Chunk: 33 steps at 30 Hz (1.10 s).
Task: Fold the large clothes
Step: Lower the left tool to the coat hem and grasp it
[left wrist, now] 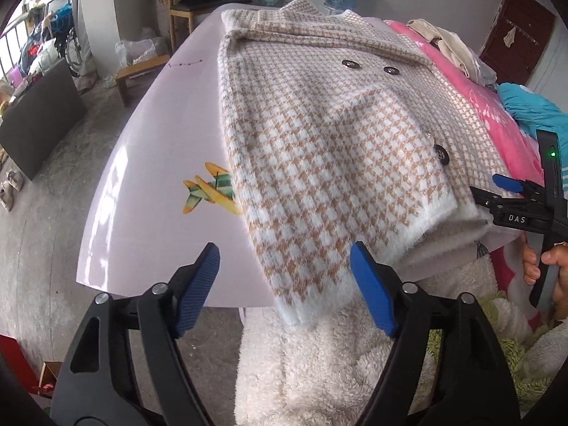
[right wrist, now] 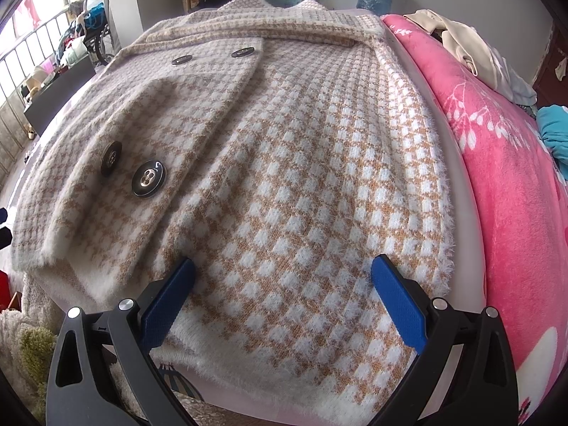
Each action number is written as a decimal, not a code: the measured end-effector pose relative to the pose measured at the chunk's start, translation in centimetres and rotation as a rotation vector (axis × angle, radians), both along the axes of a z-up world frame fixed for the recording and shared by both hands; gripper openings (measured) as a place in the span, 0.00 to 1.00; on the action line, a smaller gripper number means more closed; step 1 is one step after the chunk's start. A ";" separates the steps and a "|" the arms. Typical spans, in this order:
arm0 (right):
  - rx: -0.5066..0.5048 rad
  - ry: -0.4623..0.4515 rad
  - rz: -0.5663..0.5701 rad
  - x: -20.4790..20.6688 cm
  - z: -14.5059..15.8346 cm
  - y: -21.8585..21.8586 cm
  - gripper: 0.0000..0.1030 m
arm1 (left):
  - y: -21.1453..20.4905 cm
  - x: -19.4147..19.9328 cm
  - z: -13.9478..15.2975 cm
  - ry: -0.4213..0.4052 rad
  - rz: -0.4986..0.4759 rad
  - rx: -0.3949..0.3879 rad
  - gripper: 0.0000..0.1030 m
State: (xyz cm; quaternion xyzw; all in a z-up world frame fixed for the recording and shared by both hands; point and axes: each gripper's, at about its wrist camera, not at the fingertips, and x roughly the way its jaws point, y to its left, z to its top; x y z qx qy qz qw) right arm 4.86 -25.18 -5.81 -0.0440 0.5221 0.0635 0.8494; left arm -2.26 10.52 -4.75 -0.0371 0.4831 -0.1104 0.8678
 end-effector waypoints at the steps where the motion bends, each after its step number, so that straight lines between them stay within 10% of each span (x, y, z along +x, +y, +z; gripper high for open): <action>1: 0.001 0.000 0.000 0.0 0.0 0.0 0.94 | 0.7 -0.4 -0.4 0.024 0.002 -0.031 0.59; 20: 0.105 -0.016 -0.058 -2.5 2.3 -3.2 0.93 | 3.6 -0.3 -1.6 0.082 -0.017 -0.162 0.48; 33: 0.168 0.048 -0.202 -5.0 1.9 -7.5 0.58 | 0.5 2.5 -1.7 0.079 -0.037 -0.133 0.47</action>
